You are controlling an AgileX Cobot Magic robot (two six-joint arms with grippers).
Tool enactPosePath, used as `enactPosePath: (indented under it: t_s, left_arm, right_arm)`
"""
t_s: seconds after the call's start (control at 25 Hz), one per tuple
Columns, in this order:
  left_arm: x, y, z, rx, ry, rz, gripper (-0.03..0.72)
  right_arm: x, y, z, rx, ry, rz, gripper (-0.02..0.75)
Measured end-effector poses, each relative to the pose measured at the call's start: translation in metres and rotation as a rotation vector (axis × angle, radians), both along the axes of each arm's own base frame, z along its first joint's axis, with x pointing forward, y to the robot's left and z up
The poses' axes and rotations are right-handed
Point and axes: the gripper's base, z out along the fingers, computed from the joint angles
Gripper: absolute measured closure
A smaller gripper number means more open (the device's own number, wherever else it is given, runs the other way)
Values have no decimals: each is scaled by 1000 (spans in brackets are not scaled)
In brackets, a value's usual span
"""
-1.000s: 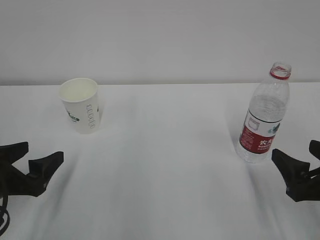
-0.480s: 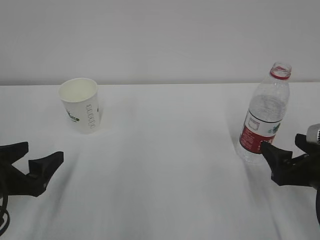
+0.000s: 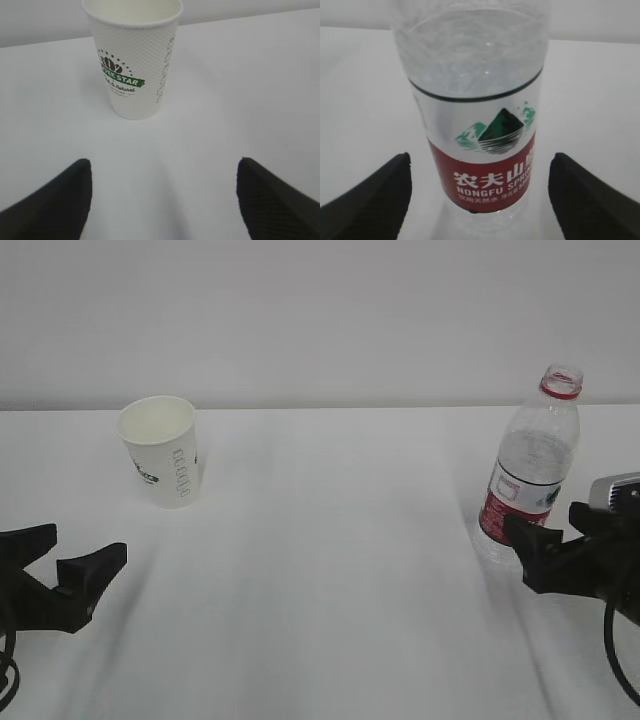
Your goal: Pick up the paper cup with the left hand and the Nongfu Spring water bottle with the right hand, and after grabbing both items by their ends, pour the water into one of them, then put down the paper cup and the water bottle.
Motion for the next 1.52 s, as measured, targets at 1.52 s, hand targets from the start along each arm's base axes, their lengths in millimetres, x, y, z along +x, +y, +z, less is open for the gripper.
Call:
enactPosePath:
  t_s: [1.52]
  left_arm:
    - [0, 0, 0, 0, 0, 6, 61]
  right_arm:
    - [52, 7, -11, 11, -60, 10, 197]
